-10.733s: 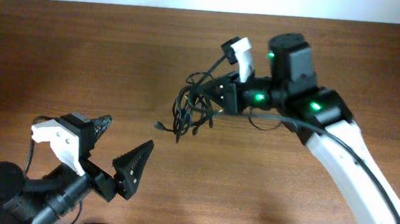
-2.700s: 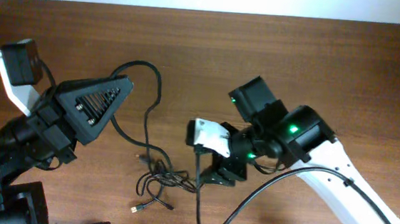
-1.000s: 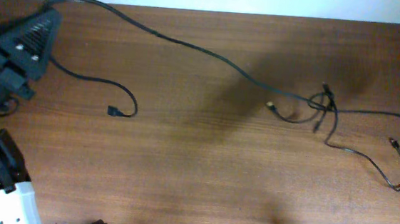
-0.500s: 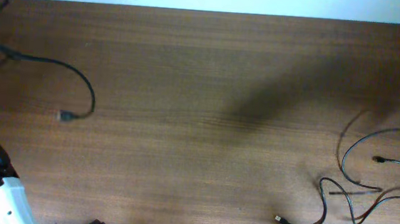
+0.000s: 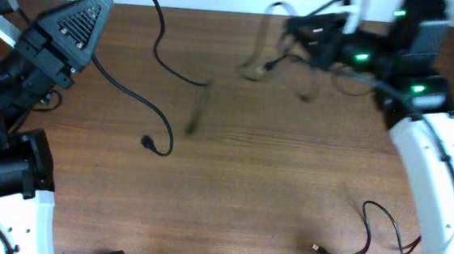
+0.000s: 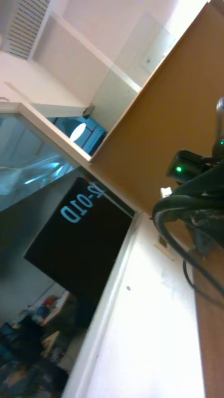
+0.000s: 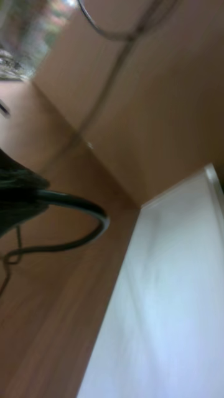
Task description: Untangle cables
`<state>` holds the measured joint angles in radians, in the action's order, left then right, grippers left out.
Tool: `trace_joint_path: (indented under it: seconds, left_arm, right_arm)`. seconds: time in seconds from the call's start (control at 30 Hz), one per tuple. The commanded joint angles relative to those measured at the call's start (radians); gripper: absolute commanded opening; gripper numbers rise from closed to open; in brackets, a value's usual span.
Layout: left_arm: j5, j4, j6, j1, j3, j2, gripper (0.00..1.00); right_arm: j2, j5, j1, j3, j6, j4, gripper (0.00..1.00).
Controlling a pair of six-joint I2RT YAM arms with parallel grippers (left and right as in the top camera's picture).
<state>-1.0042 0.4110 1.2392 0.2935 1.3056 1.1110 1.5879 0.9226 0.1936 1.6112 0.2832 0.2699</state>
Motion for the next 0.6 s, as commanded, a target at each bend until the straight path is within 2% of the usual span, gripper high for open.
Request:
trace_joint_path:
  seconds: [0.0, 0.23, 0.27, 0.3, 0.33, 0.4, 0.47, 0.5, 0.57]
  left_arm:
    - [-0.071, 0.006, -0.001, -0.005, 0.012, -0.005, 0.05]
    - [-0.127, 0.006, -0.001, -0.005, 0.012, -0.005, 0.06]
    - [-0.13, 0.006, -0.002, -0.005, 0.012, -0.005, 0.06]
    - [-0.142, 0.006, -0.002, -0.005, 0.012, 0.001, 0.07]
    - [-0.158, 0.006, -0.015, -0.005, 0.012, 0.007, 0.07]
    - [-0.29, -0.024, -0.142, -0.005, 0.012, 0.042, 0.07]
    - [-0.313, -0.233, -0.3, -0.005, 0.012, 0.064, 0.02]
    - [-0.23, -0.4, -0.393, -0.005, 0.012, 0.066, 0.01]
    - [0.053, -0.765, -0.599, -0.034, 0.012, 0.063, 0.02]
  right_arm:
    - [-0.011, -0.202, 0.079, 0.018, 0.014, -0.05, 0.04]
    - [-0.01, -0.494, 0.08, 0.018, 0.014, 0.069, 0.04]
    - [-0.01, -0.518, 0.08, 0.018, 0.014, 0.088, 0.24]
    - [-0.01, -0.52, 0.076, 0.018, 0.013, 0.128, 0.85]
    - [-0.01, -0.521, 0.073, 0.018, 0.013, 0.159, 0.99]
    - [-0.01, -0.52, 0.059, 0.018, 0.008, 0.27, 0.99]
    - [-0.01, -0.531, 0.046, 0.018, 0.006, 0.361, 0.99]
    - [-0.01, -0.565, 0.041, 0.018, 0.006, 0.415, 0.99]
    - [-0.01, -0.576, 0.041, 0.018, -0.019, 0.472, 0.99]
